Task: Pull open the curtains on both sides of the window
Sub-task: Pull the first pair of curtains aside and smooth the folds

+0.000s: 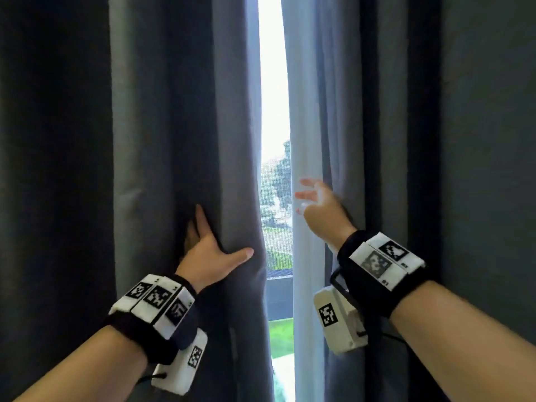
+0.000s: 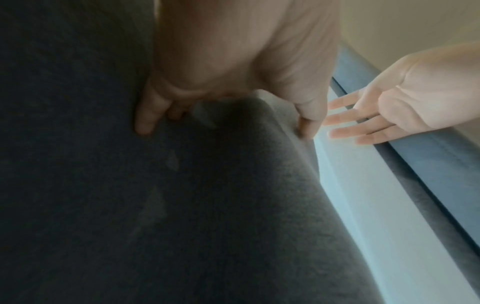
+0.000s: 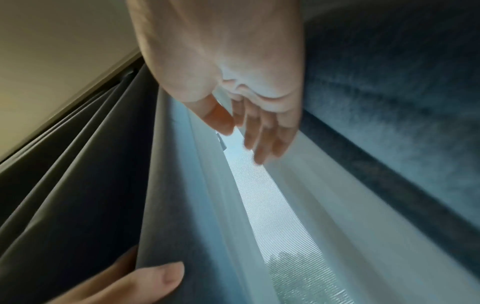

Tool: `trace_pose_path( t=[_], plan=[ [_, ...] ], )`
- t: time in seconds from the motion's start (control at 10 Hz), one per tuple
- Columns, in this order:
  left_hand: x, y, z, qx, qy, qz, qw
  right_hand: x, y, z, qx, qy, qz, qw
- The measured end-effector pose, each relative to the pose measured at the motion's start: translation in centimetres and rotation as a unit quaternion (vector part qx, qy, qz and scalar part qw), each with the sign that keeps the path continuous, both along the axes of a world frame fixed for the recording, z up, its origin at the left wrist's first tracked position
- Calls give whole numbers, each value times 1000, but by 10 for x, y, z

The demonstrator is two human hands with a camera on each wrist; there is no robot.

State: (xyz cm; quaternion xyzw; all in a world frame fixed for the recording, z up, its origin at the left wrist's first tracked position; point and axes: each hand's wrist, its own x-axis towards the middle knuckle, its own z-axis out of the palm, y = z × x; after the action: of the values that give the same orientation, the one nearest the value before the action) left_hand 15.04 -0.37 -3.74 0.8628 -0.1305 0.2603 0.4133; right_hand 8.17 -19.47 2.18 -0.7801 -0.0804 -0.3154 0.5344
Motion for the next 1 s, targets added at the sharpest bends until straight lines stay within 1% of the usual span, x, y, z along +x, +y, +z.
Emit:
trace_pose_path(
  t=[0.1, 0.2, 0.3, 0.5, 0.6, 0.7, 0.8, 0.9, 1.0],
  plan=[
    [1, -6, 0, -11, 5, -19, 1000, 7, 7, 2, -23, 20, 42, 999],
    [-1, -18, 3, -2, -4, -14, 1000, 15, 10, 3, -35, 29, 60, 997],
    [0, -30, 6, 7, -8, 13, 1000, 18, 4, 5, -41, 53, 70, 995],
    [8, -57, 8, 47, 7, 61, 997, 20, -37, 2, 33, 103, 97, 989],
    [11, -70, 6, 50, 23, 69, 996, 22, -73, 0, 10, 121, 54, 991],
    [14, -78, 7, 70, 31, 85, 993, 20, -111, 1, -20, 123, -28, 992],
    [16, -84, 8, 88, 23, 94, 991, 20, -162, 4, -1, 92, -108, 990],
    [20, -88, 6, 86, 15, 112, 990, 19, -190, 2, 48, 105, -205, 972],
    [22, -89, 5, 78, 17, 120, 990, 22, -189, -3, 77, 123, -245, 959]
  ],
)
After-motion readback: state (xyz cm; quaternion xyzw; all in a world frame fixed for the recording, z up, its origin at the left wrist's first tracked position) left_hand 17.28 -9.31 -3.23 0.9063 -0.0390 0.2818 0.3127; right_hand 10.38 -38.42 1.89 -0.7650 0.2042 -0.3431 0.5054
